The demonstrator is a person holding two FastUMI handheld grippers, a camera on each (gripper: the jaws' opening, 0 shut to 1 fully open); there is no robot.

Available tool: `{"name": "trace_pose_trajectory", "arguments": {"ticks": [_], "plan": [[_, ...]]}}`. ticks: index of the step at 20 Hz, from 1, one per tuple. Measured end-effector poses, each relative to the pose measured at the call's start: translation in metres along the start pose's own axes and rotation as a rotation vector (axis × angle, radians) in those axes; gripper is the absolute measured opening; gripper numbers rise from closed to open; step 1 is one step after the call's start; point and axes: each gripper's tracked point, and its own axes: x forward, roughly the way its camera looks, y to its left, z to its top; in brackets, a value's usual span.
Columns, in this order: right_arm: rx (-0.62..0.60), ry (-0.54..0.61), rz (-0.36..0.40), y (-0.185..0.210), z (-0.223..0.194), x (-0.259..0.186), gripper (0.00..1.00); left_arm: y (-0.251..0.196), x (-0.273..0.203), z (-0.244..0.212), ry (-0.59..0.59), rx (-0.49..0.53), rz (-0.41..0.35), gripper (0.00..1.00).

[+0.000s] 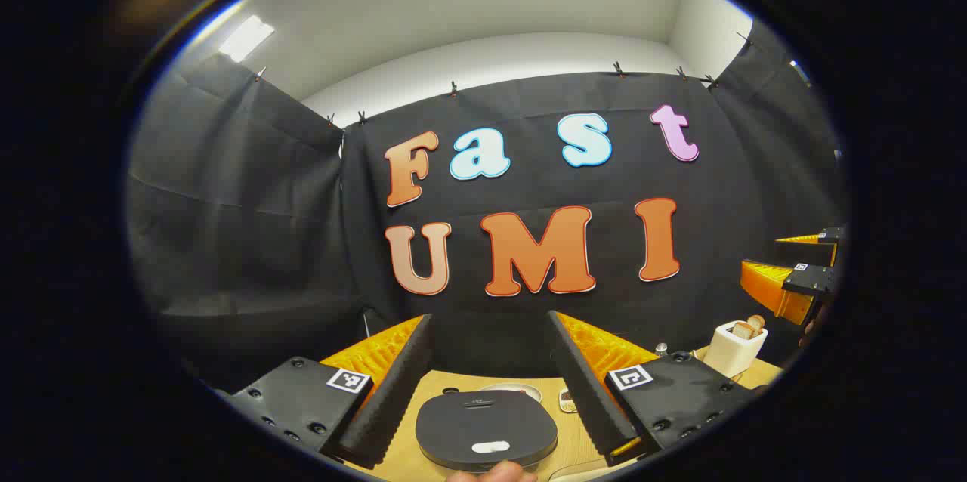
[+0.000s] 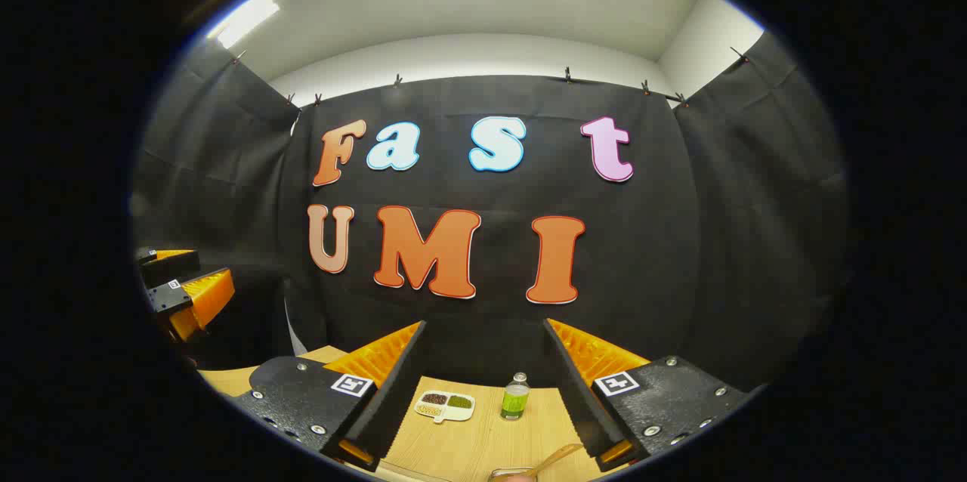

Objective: Close the left gripper, press the button to open the rice cooker; take a wooden spoon from the chopstick holder with the right hand, scoop a spoonful of rice and pour it into the rice cooker, then put the wooden spoon back into the chopstick holder.

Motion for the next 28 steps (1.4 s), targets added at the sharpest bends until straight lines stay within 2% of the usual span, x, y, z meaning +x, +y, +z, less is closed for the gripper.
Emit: {"name": "trace_pose_trajectory", "arguments": {"ticks": [2,3,5,6,7,13,14,16,20,28], "plan": [[0.001,0.007,0.000,-0.001,-0.001,-0.002,0.91,0.000,-0.002,0.000,0.005,0.001,0.001,0.93],[-0.001,0.009,-0.001,-0.002,-0.002,-0.003,0.91,-0.001,-0.003,-0.001,0.008,0.002,-0.001,0.98],[-0.004,0.010,-0.008,-0.005,0.001,-0.005,0.91,-0.001,-0.003,0.000,0.003,0.004,-0.002,0.94],[-0.002,0.012,-0.012,-0.006,0.001,-0.006,0.91,-0.001,-0.005,0.002,-0.002,0.003,-0.001,0.98],[0.003,0.015,-0.011,-0.006,0.002,-0.006,0.91,-0.002,-0.004,0.003,-0.006,0.001,-0.004,0.94],[0.002,0.024,-0.023,-0.011,0.001,-0.009,0.92,-0.009,-0.005,0.002,-0.007,-0.007,-0.027,0.94],[0.005,0.025,-0.022,-0.012,0.001,-0.010,0.92,-0.008,-0.004,0.003,-0.009,-0.005,-0.029,1.00],[0.005,0.024,-0.025,-0.013,0.003,-0.010,0.91,-0.009,-0.004,0.003,-0.013,-0.006,-0.034,0.93],[-0.003,0.013,-0.037,-0.016,0.006,-0.009,0.91,-0.013,-0.001,0.003,-0.016,-0.023,-0.055,0.93],[-0.002,0.026,-0.055,-0.022,-0.001,-0.002,0.91,-0.009,0.014,-0.003,0.009,0.004,-0.038,0.96]]}}
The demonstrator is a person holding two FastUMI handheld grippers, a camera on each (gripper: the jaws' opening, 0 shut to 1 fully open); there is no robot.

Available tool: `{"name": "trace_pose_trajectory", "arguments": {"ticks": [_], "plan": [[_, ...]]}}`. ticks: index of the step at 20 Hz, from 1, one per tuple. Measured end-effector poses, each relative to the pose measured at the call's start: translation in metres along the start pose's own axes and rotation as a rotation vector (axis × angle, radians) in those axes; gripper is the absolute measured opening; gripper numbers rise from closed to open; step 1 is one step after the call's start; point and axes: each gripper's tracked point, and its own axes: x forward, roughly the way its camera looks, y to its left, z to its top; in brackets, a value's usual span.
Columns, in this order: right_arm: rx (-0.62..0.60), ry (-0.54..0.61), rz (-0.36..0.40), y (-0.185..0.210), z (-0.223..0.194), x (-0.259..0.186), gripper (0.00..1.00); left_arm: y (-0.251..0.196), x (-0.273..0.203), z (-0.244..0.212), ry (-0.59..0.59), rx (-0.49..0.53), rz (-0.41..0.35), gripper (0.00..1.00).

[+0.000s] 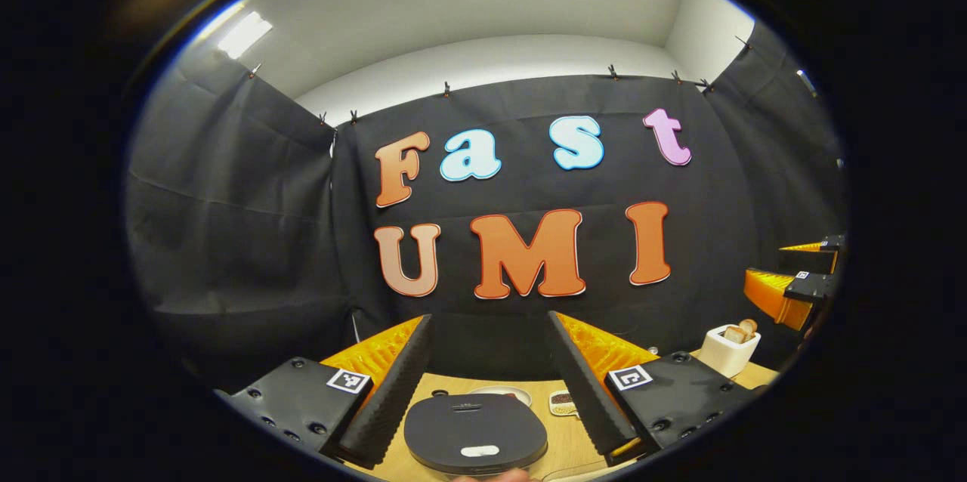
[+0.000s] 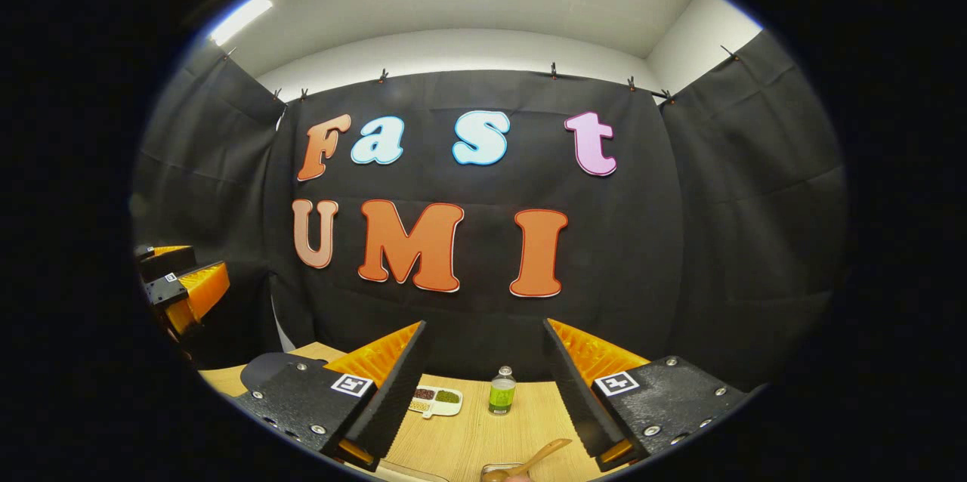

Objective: Close the left gripper, press the button to open the rice cooker; take a wooden spoon from the chopstick holder with the right hand, scoop a spoonful of rice and pour it into the rice cooker, then put the wooden spoon back into the chopstick holder.

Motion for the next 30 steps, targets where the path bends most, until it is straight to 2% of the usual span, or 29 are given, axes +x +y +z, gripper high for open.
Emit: {"name": "trace_pose_trajectory", "arguments": {"ticks": [5,7,10,12,14,15,16,18,21,23,26,30], "plan": [[-0.004,0.010,-0.026,-0.008,-0.007,0.005,0.92,0.007,0.013,-0.011,0.045,0.014,0.003,0.97],[-0.008,0.014,-0.044,-0.014,-0.010,0.005,0.92,-0.001,0.018,-0.018,0.071,0.028,-0.045,0.72],[-0.004,0.021,-0.075,-0.023,-0.017,0.003,0.91,0.004,0.029,-0.031,0.126,0.054,-0.044,0.35],[-0.006,0.031,-0.093,-0.030,-0.022,0.002,0.91,-0.006,0.031,-0.048,0.202,0.053,-0.102,0.11],[-0.010,0.044,-0.112,-0.038,-0.028,0.000,0.91,-0.007,0.039,-0.073,0.308,0.038,-0.115,0.12],[-0.013,0.052,-0.121,-0.041,-0.031,-0.001,0.91,-0.008,0.041,-0.081,0.373,0.007,-0.143,0.06],[-0.014,0.059,-0.131,-0.045,-0.035,-0.003,0.90,-0.013,0.038,-0.097,0.454,-0.037,-0.180,0.07],[-0.016,0.070,-0.149,-0.053,-0.040,-0.008,0.90,-0.014,0.038,-0.124,0.618,-0.119,-0.202,0.08],[-0.018,0.099,-0.168,-0.063,-0.052,-0.014,0.90,-0.004,0.029,-0.170,0.877,-0.180,-0.186,0.07],[-0.022,0.117,-0.182,-0.069,-0.058,-0.017,0.90,-0.005,0.026,-0.191,0.977,-0.197,-0.186,0.06],[-0.035,0.142,-0.203,-0.077,-0.067,-0.022,0.90,-0.012,0.016,-0.217,1.130,-0.278,-0.193,0.05],[-0.038,0.175,-0.221,-0.085,-0.080,-0.028,0.90,-0.008,0.013,-0.254,1.307,-0.318,-0.155,0.06]]}}
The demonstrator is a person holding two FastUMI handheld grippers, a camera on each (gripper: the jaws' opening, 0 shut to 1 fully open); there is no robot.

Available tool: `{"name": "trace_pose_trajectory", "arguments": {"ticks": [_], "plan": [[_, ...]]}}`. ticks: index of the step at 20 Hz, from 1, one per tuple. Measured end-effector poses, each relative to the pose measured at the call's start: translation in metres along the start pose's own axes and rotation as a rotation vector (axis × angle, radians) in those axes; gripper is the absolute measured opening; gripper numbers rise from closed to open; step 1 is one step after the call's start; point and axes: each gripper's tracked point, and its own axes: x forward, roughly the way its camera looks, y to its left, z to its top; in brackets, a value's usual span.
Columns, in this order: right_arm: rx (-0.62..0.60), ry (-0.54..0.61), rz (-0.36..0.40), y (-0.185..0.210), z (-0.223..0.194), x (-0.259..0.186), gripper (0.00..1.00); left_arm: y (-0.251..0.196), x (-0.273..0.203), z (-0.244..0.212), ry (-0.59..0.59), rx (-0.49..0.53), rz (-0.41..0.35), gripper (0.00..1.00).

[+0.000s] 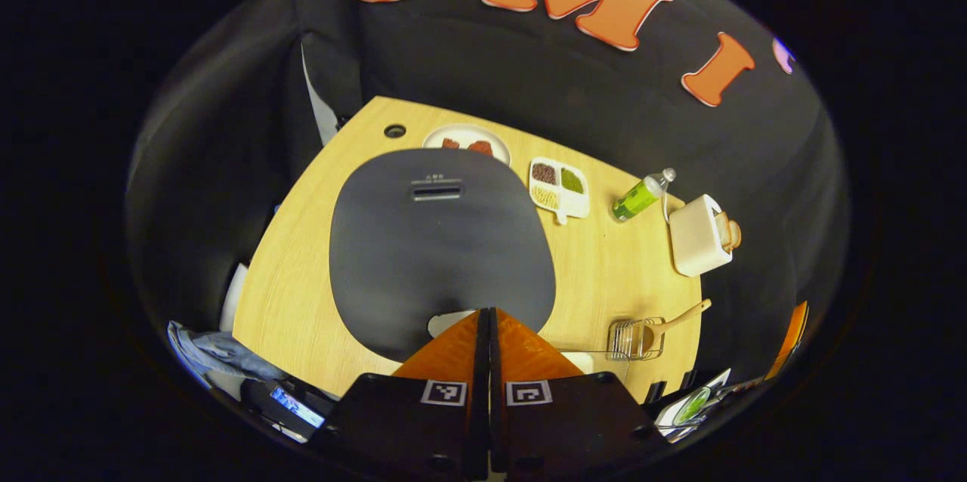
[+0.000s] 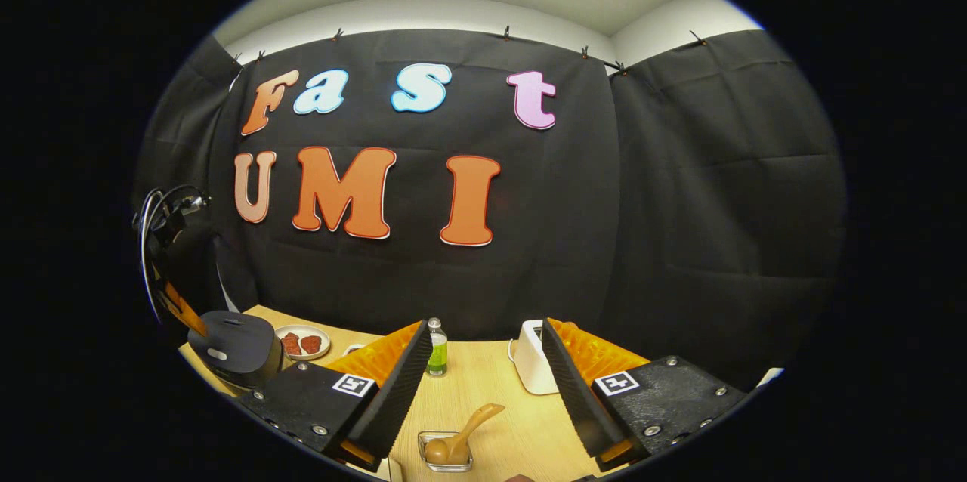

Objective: Close the left gripper, press the button to open the rice cooker; take a wooden spoon from the chopstick holder with the right hand, scoop a spoonful of rice and pour it into the rice cooker, then put the wooden spoon back into the chopstick holder.

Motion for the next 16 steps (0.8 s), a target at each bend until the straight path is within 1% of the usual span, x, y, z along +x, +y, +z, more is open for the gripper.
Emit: {"name": "trace_pose_trajectory", "arguments": {"ticks": [4,8,9,10,13,16], "plan": [[-0.009,0.035,-0.031,-0.011,-0.013,0.002,0.92,0.010,0.020,0.001,0.075,-0.060,0.022,0.05],[0.005,0.054,-0.060,-0.020,-0.020,0.009,0.90,0.016,0.031,-0.011,0.150,-0.111,0.037,0.06],[0.009,0.062,-0.067,-0.021,-0.023,0.011,0.90,0.018,0.036,-0.007,0.130,-0.108,0.038,0.06],[0.016,0.071,-0.069,-0.022,-0.027,0.012,0.90,0.020,0.037,-0.012,0.164,-0.117,0.052,0.06],[0.028,0.093,-0.077,-0.025,-0.037,0.017,0.90,0.023,0.039,-0.012,0.173,-0.135,0.076,0.06],[0.045,0.126,-0.086,-0.029,-0.050,0.021,0.90,0.021,0.039,-0.015,0.183,-0.100,0.085,0.06]]}}
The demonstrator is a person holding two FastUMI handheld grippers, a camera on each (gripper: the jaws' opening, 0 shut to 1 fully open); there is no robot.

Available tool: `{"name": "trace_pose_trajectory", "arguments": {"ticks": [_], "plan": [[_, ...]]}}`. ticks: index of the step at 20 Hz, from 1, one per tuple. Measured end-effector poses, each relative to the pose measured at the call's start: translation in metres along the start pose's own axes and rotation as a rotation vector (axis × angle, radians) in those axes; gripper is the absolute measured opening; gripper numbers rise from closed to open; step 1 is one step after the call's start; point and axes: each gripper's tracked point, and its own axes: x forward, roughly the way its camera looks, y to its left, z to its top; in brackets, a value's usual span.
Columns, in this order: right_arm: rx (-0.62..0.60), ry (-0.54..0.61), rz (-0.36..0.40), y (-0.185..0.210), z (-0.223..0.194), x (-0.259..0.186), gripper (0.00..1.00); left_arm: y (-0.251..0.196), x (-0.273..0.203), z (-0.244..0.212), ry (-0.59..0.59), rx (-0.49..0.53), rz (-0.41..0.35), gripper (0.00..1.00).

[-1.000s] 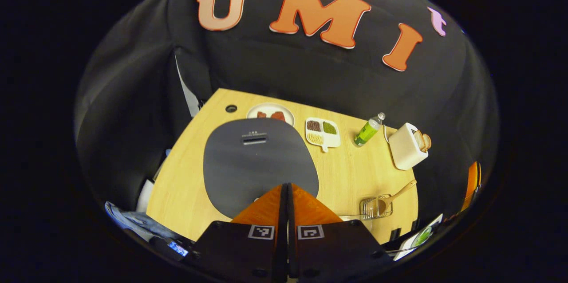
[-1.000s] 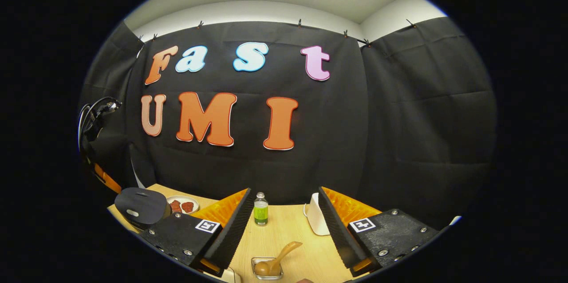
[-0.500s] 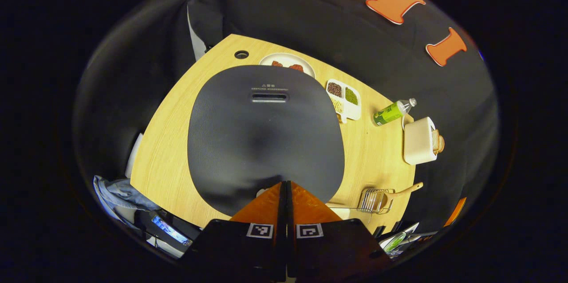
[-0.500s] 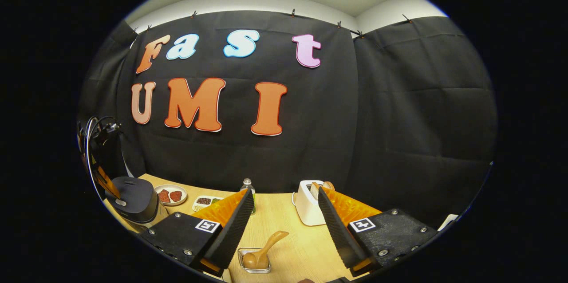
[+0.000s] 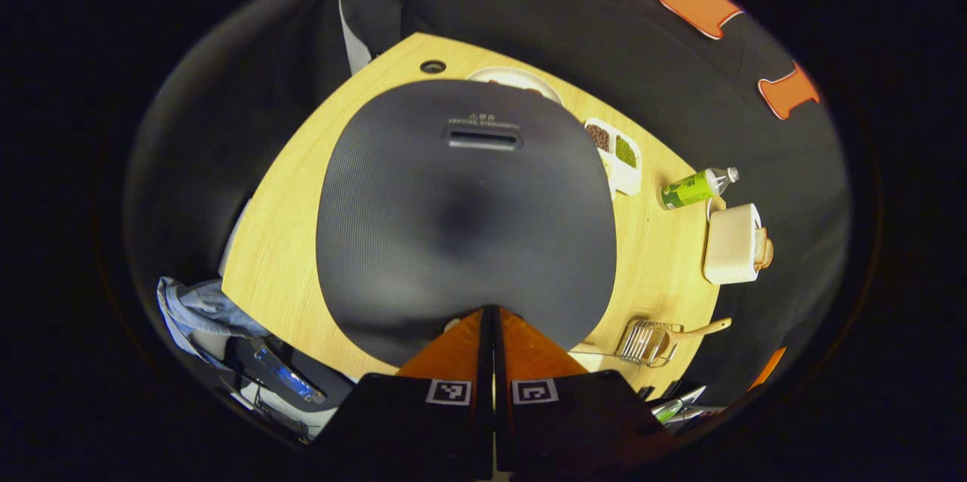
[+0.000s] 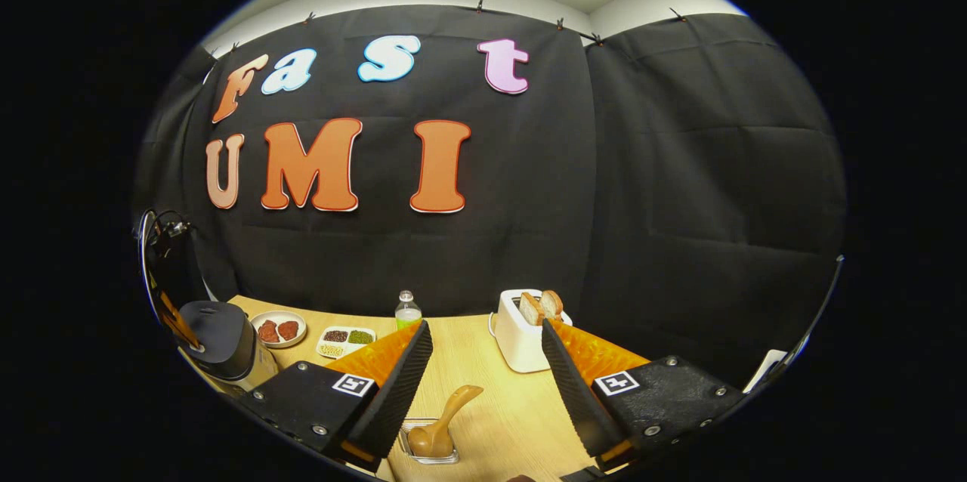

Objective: Close the left gripper, press the button to open the rice cooker; take a wooden spoon from the chopstick holder with the right hand, scoop a spoonful of rice and pour it into the rice cooker, then put the wooden spoon back into the chopstick holder.

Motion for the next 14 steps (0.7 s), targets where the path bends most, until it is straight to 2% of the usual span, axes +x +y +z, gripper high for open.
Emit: {"name": "trace_pose_trajectory", "arguments": {"ticks": [2,6,11,12,13,14], "plan": [[0.018,0.034,0.005,-0.003,-0.008,0.005,0.90,0.000,-0.004,0.001,-0.008,0.044,-0.002,0.06],[0.037,0.092,0.008,-0.008,-0.030,0.016,0.90,-0.003,-0.023,0.013,-0.139,0.134,0.023,0.06],[0.012,0.179,0.044,0.000,-0.061,0.029,0.89,-0.019,-0.066,0.043,-0.421,0.227,0.088,0.06],[0.017,0.199,0.057,0.003,-0.069,0.030,0.89,-0.020,-0.077,0.051,-0.489,0.247,0.106,0.12],[0.024,0.221,0.072,0.007,-0.075,0.032,0.89,-0.022,-0.090,0.063,-0.571,0.263,0.124,0.06],[0.028,0.242,0.084,0.010,-0.082,0.033,0.89,-0.021,-0.109,0.077,-0.669,0.279,0.161,0.06]]}}
